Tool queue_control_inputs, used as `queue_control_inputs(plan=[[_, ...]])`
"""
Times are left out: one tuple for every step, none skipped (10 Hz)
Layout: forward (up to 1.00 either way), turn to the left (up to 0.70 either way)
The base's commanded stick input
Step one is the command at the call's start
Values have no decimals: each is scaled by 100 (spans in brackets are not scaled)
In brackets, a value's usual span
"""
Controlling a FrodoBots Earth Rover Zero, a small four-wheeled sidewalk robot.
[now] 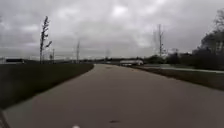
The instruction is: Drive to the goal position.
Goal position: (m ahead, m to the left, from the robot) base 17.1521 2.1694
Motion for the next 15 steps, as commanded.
queue_control_inputs(plan=[[100,0],[100,0],[100,0],[100,0],[100,0],[100,0],[100,9],[100,33],[100,13],[100,0],[100,0],[100,0],[100,0],[100,0],[100,0]])
